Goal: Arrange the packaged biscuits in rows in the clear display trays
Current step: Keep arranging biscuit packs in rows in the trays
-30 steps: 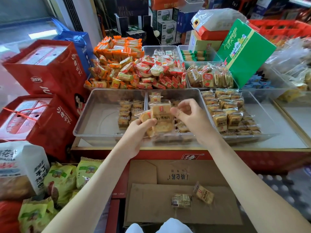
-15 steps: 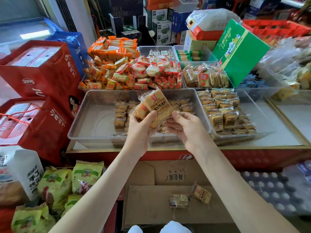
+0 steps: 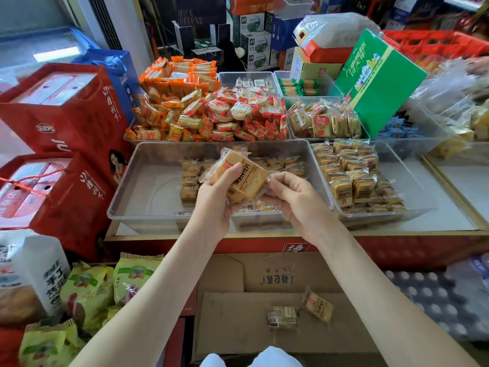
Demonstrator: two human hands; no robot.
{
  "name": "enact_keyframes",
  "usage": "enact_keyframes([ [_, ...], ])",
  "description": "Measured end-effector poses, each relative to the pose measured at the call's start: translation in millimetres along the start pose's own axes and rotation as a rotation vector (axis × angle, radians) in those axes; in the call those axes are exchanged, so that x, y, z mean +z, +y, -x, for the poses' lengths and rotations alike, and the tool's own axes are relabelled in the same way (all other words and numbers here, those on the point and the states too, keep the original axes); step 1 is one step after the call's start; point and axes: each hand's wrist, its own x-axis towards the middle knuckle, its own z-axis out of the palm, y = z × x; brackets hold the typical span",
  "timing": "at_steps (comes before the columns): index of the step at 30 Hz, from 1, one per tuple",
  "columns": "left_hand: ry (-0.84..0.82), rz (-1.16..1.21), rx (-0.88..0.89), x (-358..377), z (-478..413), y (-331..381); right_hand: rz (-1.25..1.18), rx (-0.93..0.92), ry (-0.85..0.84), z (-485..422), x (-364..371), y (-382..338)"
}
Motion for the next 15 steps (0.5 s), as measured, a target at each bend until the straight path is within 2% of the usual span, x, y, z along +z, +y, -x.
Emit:
enact_keyframes([
  [2,0.068,-0.072,0.05,-3,-3,-1,0.349,-0.058,0.096,0,-2,-4],
  [4,0.095,-0.176,0.098,-5,-7,1,0.654,-0.163,0.109,-2,1,-11],
  [6,0.046,-0.301,0.109,-5,-10,1,0.822,-0.22,0.016,-7,11,-14],
  [9,-0.016,-0.388,0.089,-4,-7,3,0.952,-0.2,-0.054,-15,18,-11],
  [11,-0.088,-0.351,0.05,-11,-8,4,0.868,-0.138,-0.053,-21,13,-9],
  [13,-0.137,-0.32,0.032,-21,-10,4,0.502,0.002,-0.074,-28,4,-7],
  [15,-0.123,-0.326,0.028,-30,-16,3,0.07,0.131,-0.183,-39,-8,1],
])
